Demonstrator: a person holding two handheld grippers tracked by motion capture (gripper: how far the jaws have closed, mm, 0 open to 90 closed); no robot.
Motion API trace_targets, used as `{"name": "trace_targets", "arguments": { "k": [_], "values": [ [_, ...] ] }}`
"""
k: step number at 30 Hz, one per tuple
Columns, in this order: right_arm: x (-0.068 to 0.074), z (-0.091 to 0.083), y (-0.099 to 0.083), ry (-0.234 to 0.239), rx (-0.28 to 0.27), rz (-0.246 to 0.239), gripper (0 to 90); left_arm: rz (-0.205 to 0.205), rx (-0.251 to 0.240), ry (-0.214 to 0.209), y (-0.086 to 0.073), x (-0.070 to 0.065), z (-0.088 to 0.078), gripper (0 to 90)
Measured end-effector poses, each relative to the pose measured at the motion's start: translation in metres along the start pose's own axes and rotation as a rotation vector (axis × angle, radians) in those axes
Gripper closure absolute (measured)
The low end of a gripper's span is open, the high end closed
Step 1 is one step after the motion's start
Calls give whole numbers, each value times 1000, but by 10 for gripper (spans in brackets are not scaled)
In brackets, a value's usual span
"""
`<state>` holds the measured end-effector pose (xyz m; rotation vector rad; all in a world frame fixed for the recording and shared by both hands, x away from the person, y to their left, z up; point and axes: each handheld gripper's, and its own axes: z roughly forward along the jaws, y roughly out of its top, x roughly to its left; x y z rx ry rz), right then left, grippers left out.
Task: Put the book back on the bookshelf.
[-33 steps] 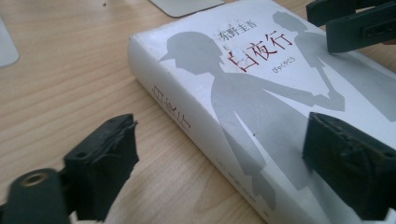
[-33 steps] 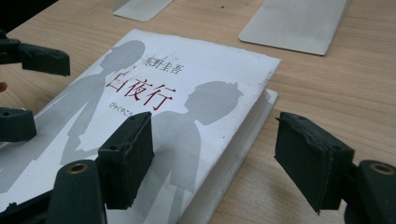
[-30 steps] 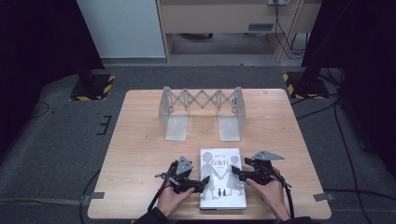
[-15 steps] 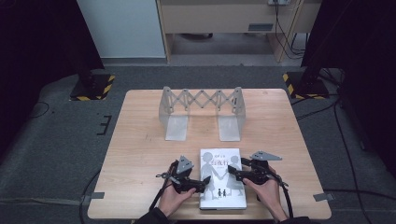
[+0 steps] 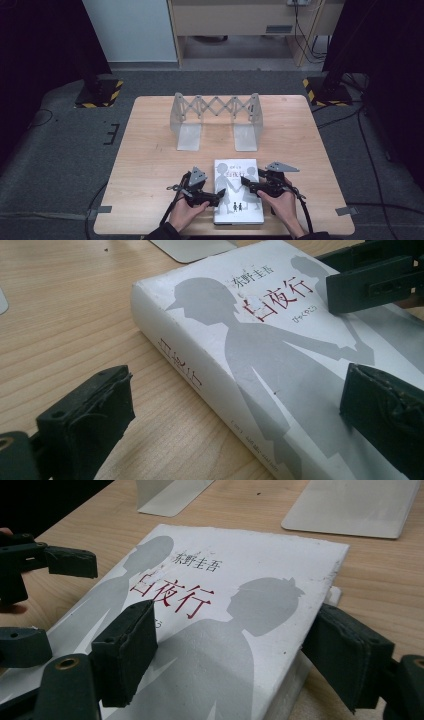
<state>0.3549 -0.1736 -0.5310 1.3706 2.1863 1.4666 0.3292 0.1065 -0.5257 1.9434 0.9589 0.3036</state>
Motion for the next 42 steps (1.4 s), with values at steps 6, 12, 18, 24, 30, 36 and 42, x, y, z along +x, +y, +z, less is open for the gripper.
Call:
{"name": "trace_targets", "arguments": {
  "k": [6, 12, 18, 24, 30, 36, 42],
  "values": [
    [4, -4, 4, -13, -23, -32, 233, -15, -1, -2, 0, 0, -1, 0],
    [6, -10, 10, -8, -83, -31, 235, -25, -6, -20, 1, 1, -4, 38],
    [11, -10, 16, 22, -121, -17, 230, -31, -11, -33, 2, 1, -6, 70],
    [14, -9, 18, 32, -132, 0, 222, -27, -14, -32, 2, 1, -7, 70],
    [18, -10, 20, 64, -136, 17, 221, -29, -16, -35, 1, 2, -8, 73],
    [21, -6, 18, 75, -118, 13, 217, -26, -13, -36, 0, 2, -9, 77],
    [26, 2, 15, 122, -66, 25, 234, -28, -14, -39, -1, 3, -9, 78]
  ]
}}
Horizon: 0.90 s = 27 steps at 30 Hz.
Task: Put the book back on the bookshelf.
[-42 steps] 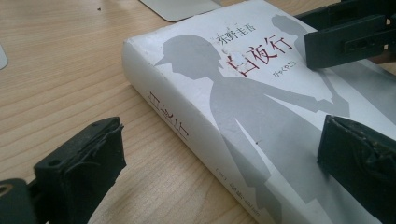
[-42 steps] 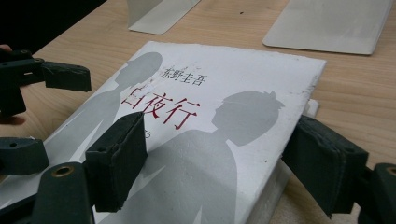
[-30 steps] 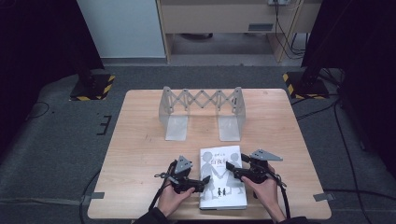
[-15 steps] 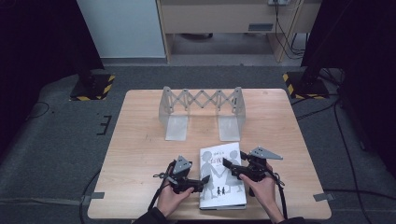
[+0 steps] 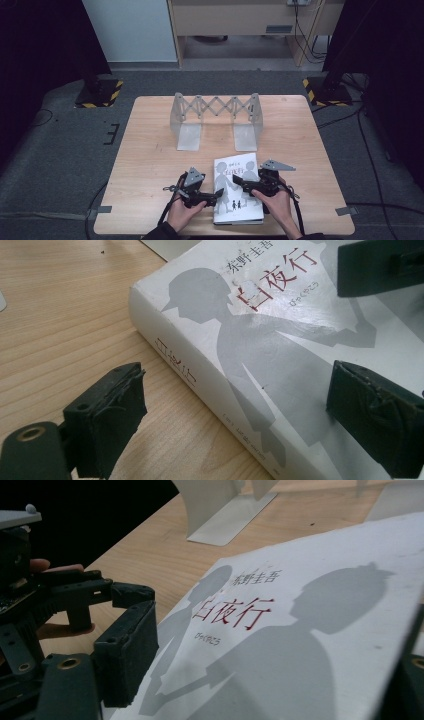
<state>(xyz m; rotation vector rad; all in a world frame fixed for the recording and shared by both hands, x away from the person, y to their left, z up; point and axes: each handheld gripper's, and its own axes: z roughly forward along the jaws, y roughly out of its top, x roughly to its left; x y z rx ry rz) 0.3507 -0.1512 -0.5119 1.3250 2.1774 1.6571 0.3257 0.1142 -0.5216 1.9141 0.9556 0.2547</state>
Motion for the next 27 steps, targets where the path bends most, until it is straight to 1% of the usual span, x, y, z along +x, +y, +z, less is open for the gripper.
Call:
{"name": "trace_targets", "arguments": {
  "k": [1, 3, 5, 6, 9, 14, 16, 17, 18, 19, 20, 22, 23, 27],
  "values": [
    [1, 2, -1, 5, 10, -1, 232, -1, 0, -1, 0, 0, 0, 78],
    [2, 4, -1, 0, 12, -8, 228, -4, 1, -3, 0, 1, 0, 80],
    [0, 4, 0, 0, 8, 6, 269, -5, 3, -7, -1, 1, 0, 85],
    [0, 4, 0, 0, 8, 6, 269, -5, 1, -7, -1, 1, 0, 85],
    [-2, 4, -1, -10, 23, 15, 306, -3, 3, -9, -1, 2, 0, 90],
    [-6, 3, 0, -15, 32, 47, 403, -8, 2, -16, -1, 2, 0, 91],
    [-7, 2, 0, -11, 28, 72, 437, -6, 4, -19, -1, 3, 0, 91],
    [-8, 2, 0, -27, 35, 85, 472, -8, 2, -22, -1, 3, 0, 99],
    [-8, 2, 0, -27, 35, 85, 472, -10, 4, -25, -1, 3, 0, 99],
    [-9, 2, 0, -30, 36, 88, 493, -19, 7, -32, -1, 4, 0, 106],
    [-9, 1, 1, -31, 42, 111, 517, -25, 7, -33, -1, 4, 0, 118],
    [-10, 0, 1, -26, 39, 127, 548, -21, 3, -28, -1, 5, 0, 135],
    [-10, -1, 2, -23, 35, 136, 558, -29, 1, -29, 0, 6, 0, 142],
    [-10, -1, 3, -23, 31, 132, 571, -29, -3, -25, 0, 9, -2, 162]
  ]
}}
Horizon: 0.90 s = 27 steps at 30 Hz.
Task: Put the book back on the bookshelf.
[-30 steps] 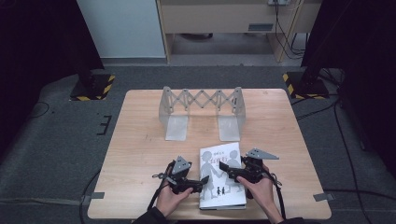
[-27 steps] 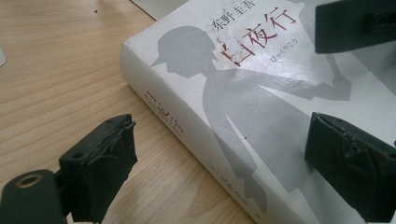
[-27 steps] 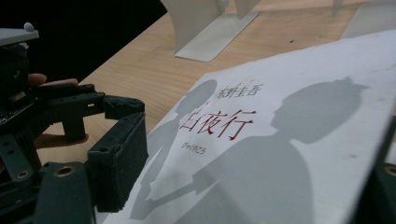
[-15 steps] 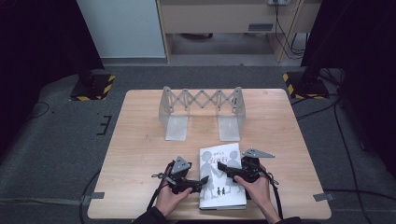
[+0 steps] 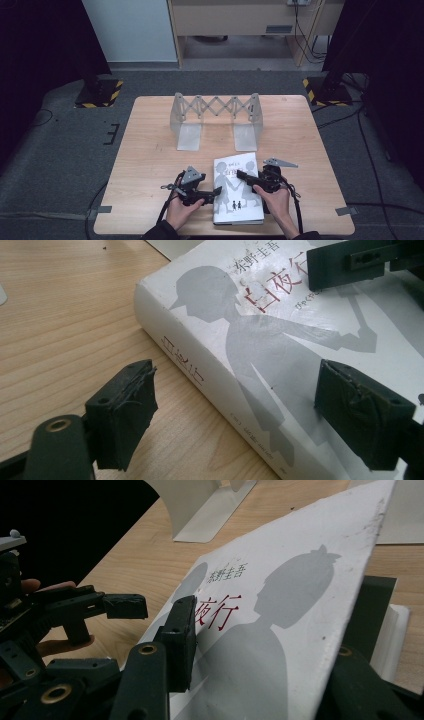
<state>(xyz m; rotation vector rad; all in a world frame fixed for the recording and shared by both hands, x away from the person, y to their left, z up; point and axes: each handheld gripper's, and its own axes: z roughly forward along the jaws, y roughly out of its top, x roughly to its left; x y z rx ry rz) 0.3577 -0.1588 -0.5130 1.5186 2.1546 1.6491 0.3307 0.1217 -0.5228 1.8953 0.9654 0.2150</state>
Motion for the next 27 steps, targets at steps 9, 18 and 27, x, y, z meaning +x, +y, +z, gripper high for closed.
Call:
{"name": "trace_targets", "arguments": {
  "k": [9, 18, 27],
  "values": [
    [3, -4, 1, 24, -31, 49, 660, -32, -23, -41, 1, 3, 2, 171],
    [12, -12, 8, 89, -74, 49, 748, -52, -47, -84, 1, 2, 2, 138],
    [18, -20, 11, 160, -120, 8, 801, -61, -81, -156, 0, 0, 6, 0]
  ]
}}
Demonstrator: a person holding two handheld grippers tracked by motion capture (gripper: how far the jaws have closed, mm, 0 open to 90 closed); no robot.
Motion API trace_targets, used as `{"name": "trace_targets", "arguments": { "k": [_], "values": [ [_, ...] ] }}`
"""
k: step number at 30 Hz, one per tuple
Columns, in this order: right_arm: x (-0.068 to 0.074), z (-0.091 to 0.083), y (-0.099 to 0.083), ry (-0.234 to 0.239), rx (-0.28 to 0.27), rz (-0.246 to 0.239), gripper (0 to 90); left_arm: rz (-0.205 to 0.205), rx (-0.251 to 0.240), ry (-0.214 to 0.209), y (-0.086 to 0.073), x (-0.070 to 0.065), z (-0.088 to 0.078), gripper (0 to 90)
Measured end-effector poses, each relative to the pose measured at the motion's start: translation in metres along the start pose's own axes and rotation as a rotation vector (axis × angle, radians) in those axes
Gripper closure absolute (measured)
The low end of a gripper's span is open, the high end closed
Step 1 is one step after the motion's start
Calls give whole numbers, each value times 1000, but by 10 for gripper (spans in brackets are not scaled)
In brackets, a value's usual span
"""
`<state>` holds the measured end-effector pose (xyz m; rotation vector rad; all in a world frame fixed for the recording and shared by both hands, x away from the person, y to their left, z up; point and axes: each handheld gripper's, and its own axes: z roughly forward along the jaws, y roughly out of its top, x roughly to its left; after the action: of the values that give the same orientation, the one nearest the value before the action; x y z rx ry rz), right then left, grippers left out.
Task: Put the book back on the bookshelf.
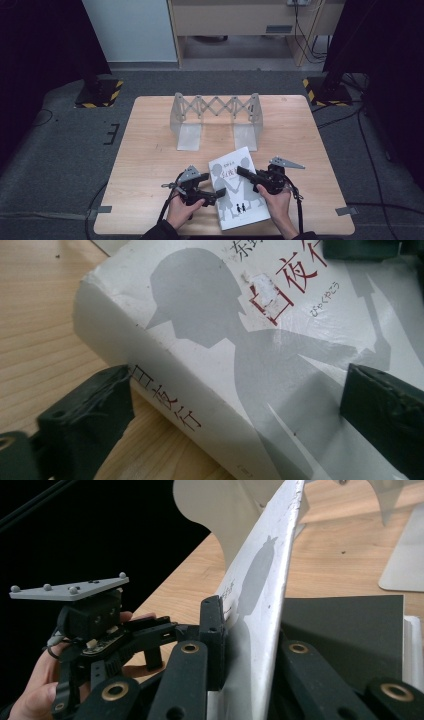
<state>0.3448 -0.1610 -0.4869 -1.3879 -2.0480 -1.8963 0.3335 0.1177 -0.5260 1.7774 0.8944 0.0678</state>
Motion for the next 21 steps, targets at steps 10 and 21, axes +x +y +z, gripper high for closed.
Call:
{"name": "trace_targets", "arguments": {
  "k": [10, 21],
  "values": [
    [3, -5, 3, 26, -15, -31, 812, -22, 3, -28, -1, -2, 0, 0],
    [8, -10, 7, 99, -15, -95, 818, -121, 23, -159, -8, -3, 4, 0]
  ]
}}
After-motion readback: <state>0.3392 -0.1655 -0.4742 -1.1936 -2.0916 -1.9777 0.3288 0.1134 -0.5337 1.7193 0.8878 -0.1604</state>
